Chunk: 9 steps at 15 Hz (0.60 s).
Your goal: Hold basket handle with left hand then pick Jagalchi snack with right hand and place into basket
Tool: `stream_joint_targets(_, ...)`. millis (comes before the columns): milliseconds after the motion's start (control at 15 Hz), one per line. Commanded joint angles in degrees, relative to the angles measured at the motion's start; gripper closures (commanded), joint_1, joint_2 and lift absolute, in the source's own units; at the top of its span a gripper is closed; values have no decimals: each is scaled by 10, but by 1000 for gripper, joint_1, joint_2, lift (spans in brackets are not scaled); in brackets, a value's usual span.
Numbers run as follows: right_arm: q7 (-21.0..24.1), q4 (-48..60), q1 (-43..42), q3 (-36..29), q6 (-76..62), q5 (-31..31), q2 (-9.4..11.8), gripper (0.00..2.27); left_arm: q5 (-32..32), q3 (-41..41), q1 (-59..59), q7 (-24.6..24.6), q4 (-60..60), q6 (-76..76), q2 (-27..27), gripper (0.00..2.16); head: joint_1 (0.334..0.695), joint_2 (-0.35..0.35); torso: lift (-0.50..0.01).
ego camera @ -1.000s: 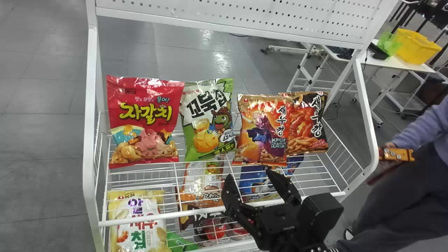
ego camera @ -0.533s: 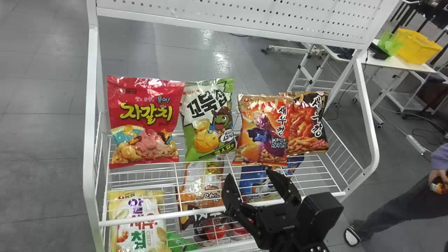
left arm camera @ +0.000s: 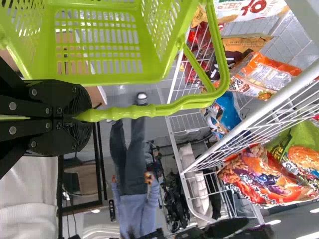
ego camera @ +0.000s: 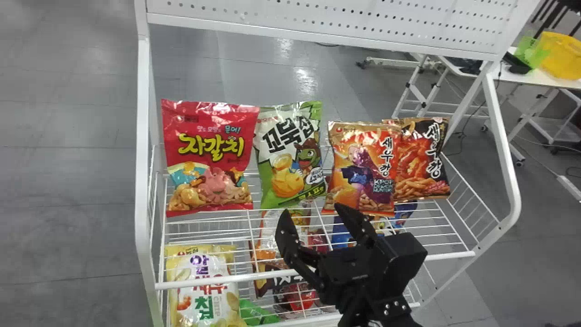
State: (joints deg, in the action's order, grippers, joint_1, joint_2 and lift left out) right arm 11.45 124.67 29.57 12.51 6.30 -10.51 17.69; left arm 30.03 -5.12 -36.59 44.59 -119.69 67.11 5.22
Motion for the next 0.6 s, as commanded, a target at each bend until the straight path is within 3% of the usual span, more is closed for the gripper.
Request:
stream_joint_targets(0,1,-35,-47,37,-7,23,-8,76,-1,3,0,1,4,0,0,1868,695,-244,-10)
stream_joint_targets(533,1,-179,-188,97,-7,32,-67,76,-5,6,5,5,18,-2,3,1868,695,-95,-10)
